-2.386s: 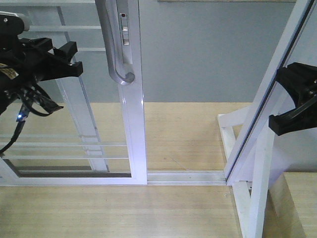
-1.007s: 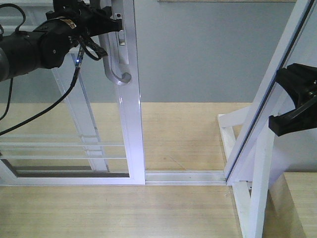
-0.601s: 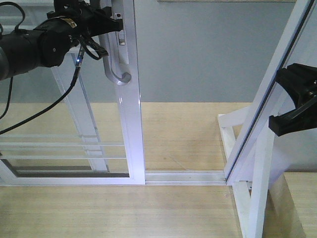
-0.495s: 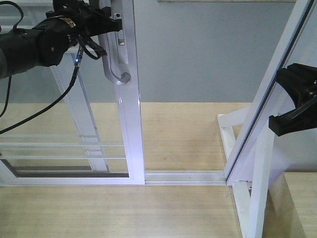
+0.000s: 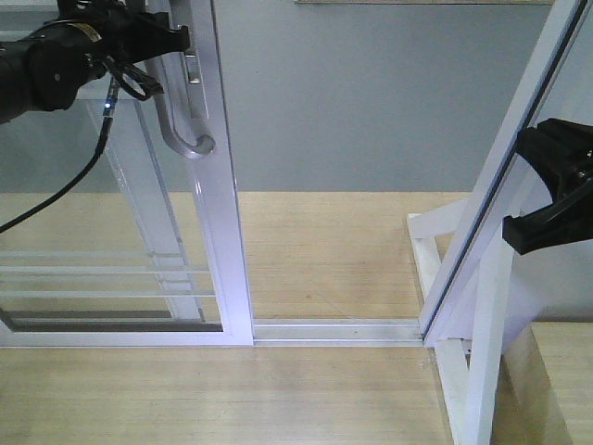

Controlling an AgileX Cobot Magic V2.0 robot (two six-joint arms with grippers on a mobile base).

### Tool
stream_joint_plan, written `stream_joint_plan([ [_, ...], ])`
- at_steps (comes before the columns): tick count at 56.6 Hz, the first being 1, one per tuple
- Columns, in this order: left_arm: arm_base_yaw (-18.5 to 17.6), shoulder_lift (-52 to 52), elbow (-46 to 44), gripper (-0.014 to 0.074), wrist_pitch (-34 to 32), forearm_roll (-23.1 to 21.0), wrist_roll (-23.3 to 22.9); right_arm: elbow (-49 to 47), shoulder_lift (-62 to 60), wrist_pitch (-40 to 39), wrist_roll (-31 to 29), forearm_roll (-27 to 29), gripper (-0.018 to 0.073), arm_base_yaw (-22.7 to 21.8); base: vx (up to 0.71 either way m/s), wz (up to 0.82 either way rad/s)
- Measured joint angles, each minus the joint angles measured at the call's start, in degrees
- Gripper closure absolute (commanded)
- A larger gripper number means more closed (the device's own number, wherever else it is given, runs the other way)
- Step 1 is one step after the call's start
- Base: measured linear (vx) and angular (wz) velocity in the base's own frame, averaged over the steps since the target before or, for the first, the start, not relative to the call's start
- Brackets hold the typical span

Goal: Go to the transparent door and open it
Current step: 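Slide the door farther open with the left gripper holding the handle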

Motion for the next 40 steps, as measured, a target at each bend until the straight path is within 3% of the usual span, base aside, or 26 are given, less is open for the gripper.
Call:
stream_joint_plan([
  [40, 11.6, -0.4, 0.0, 0.0603, 1.2, -0.9, 0.2, 0.0, 0.0, 0.0, 0.0, 0.0, 0.0565, 0.0, 0.00, 0.00],
])
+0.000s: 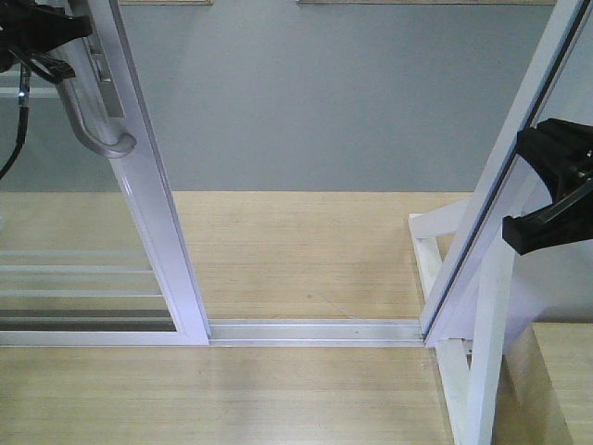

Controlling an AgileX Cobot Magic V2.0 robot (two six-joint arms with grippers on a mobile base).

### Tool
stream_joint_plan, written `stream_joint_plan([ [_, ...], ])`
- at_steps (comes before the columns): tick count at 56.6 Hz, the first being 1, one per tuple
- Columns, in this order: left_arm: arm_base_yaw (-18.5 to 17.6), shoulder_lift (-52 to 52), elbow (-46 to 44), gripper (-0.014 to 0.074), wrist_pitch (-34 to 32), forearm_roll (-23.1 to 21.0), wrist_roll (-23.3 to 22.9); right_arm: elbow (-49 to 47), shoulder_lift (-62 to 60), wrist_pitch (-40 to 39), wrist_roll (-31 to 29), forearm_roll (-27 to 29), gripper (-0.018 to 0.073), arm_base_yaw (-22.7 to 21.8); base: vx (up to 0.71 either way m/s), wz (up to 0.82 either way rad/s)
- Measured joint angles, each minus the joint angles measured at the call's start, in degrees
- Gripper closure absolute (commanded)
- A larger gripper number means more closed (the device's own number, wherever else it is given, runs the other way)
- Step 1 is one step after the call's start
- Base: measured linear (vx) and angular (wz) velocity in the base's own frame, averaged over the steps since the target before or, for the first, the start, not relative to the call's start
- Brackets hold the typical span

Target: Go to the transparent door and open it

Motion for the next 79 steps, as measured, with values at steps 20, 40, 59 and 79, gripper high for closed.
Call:
stream_joint_plan([
  [20, -0.1, -3.1, 6.5, 0.0603, -6.5, 1.6, 3.4, 0.0, 0.0, 0.0, 0.0, 0.0, 0.0565, 0.0, 0.00, 0.00],
  [40, -0.3, -17.4, 25.2, 0.0603, -7.0, 2.8, 5.0, 0.1, 0.0, 0.0, 0.0, 0.0, 0.0565, 0.0, 0.00, 0.00],
  [59, -2.5, -37.7, 42.4, 0.0603, -7.5, 3.0, 3.5, 0.1, 0.0, 0.0, 0.0, 0.0, 0.0565, 0.0, 0.00, 0.00],
  [79, -9.7, -63.0, 50.5, 0.0603, 6.6, 4.0, 1.5, 0.1, -7.8, 2.5, 0.1, 0.2, 0.0565, 0.0, 0.00, 0.00],
])
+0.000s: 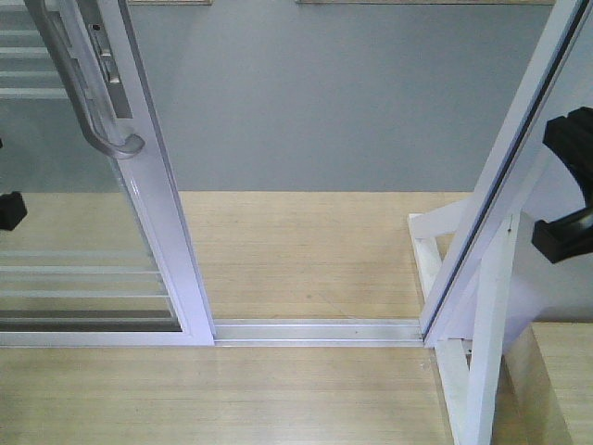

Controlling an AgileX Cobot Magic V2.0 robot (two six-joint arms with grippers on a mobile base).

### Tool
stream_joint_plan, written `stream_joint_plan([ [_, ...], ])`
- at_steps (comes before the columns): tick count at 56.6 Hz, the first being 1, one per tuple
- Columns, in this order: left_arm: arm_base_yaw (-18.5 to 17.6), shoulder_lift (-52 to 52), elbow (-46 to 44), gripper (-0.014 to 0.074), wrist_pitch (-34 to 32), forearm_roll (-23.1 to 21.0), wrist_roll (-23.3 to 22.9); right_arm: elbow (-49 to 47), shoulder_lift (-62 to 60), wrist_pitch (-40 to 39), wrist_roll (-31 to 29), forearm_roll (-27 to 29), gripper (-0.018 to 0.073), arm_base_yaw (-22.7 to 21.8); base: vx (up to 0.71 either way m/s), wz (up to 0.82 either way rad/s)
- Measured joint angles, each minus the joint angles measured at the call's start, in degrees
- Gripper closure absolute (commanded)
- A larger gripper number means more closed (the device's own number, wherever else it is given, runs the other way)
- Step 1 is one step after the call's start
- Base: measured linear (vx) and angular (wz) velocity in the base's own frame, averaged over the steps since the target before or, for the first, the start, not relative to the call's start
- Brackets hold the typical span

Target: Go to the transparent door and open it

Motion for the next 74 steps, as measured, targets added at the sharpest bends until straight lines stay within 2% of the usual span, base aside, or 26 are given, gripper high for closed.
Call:
stream_joint_plan([
  [13, -2.1, -15.1, 1.0, 0.0603, 14.4, 0.0, -0.8, 0.0, -10.5, 11.7, 0.1, 0.0, 0.0565, 0.0, 0.00, 0.00],
  [23, -2.3, -24.7, 1.0, 0.0603, 21.4, -1.7, -0.8, 0.0, -16.8, 14.8, 0.1, 0.0, 0.0565, 0.0, 0.00, 0.00],
  [33, -2.3, -28.3, 1.0, 0.0603, 22.5, -2.4, -0.8, 0.0, -18.1, 15.2, 0.1, 0.0, 0.0565, 0.0, 0.00, 0.00],
  [74, -2.4, -28.3, 1.0, 0.0603, 22.6, -2.5, -0.9, 0.0, -18.1, 15.3, 0.1, 0.0, 0.0565, 0.0, 0.00, 0.00],
])
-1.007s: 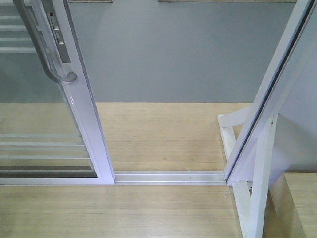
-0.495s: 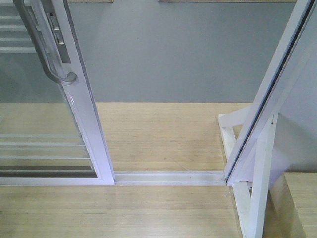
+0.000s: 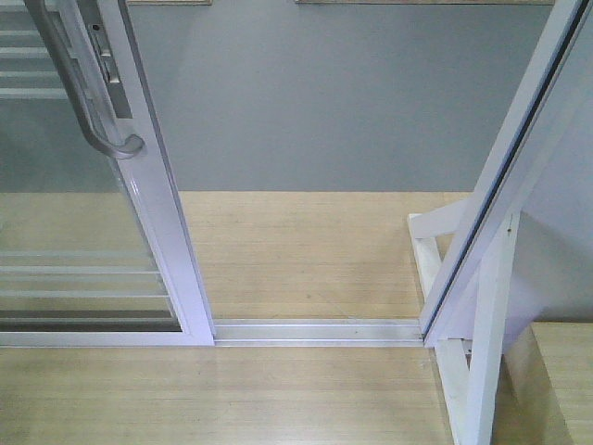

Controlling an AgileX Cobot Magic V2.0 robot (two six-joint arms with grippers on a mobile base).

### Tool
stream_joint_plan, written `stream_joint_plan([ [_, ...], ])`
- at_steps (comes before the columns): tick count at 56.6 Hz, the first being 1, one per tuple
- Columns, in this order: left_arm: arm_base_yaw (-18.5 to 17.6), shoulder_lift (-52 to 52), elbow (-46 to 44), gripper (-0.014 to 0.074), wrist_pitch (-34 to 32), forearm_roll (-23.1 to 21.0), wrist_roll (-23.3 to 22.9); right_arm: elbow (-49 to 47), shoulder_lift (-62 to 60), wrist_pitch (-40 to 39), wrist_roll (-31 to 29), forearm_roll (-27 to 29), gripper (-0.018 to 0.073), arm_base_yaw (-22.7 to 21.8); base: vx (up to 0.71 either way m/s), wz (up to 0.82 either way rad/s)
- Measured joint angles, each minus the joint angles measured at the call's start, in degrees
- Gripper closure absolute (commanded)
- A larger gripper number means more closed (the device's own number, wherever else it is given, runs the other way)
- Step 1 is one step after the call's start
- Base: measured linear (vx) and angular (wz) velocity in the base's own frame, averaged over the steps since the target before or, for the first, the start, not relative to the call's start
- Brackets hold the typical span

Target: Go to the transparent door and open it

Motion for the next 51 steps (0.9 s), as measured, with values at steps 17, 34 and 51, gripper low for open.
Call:
stream_joint_plan([
  [17, 0.0, -7.4, 8.1, 0.0603, 0.2, 1.0, 0.1, 0.0, 0.0, 0.2, 0.0, 0.0, 0.0565, 0.0, 0.00, 0.00],
  [34, 0.0, -13.9, 27.8, 0.0603, -12.8, -0.2, -0.2, 0.0, 0.0, 0.2, 0.0, 0.0, 0.0565, 0.0, 0.00, 0.00],
  [51, 0.0, -13.9, 29.2, 0.0603, -17.0, -1.1, 1.3, 0.0, 0.0, 0.2, 0.0, 0.0, 0.0565, 0.0, 0.00, 0.00],
])
